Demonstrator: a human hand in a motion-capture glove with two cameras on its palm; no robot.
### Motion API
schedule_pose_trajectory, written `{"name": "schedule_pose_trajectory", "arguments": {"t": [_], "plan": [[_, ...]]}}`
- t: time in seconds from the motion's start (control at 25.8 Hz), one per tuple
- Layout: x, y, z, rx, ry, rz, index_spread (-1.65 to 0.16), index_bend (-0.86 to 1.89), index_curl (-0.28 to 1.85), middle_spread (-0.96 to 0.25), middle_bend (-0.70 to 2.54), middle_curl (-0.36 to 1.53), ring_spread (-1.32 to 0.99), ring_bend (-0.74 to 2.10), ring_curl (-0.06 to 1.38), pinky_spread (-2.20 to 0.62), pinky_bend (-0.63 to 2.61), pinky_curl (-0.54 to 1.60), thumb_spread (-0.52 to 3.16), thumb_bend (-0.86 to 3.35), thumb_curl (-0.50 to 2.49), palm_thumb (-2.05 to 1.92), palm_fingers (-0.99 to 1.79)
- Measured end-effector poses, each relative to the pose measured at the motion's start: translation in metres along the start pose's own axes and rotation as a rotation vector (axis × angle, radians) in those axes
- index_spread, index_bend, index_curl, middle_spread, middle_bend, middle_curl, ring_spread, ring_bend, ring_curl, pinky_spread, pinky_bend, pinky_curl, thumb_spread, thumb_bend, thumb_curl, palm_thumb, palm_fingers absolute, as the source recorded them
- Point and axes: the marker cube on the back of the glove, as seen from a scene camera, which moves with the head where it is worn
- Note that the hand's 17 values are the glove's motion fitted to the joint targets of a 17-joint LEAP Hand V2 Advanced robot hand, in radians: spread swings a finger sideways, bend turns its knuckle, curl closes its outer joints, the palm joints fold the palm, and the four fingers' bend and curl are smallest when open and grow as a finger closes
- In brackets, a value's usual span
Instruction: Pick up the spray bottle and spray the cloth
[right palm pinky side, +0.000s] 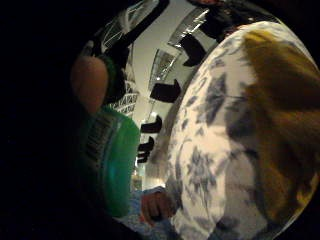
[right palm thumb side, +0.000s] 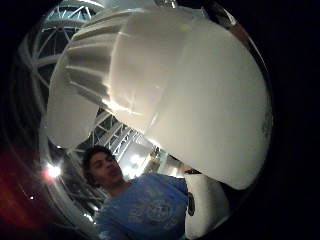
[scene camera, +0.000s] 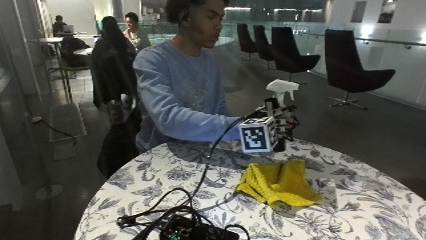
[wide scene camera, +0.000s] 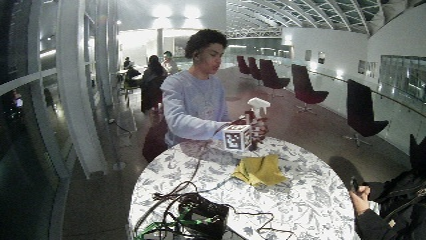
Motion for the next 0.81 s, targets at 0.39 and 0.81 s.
{"name": "schedule_pose_trajectory", "arguments": {"t": [0.39, 0.81], "plan": [[0.073, -0.019, 0.09, -0.204, 0.076, -0.016, -0.3, 0.1, 0.22, -0.08, 0.36, 0.47, -0.04, 0.6, 0.42, 0.07, 0.25, 0.37, 0.84, -0.03, 0.62, 0.92, 0.96], [0.084, -0.01, 0.084, -0.247, 0.198, -0.023, -0.33, 0.15, 0.26, -0.1, 0.32, 0.46, -0.06, 0.52, 0.4, 0.06, 0.16, 0.36, 0.89, -0.03, 0.58, 0.86, 0.87]]}}
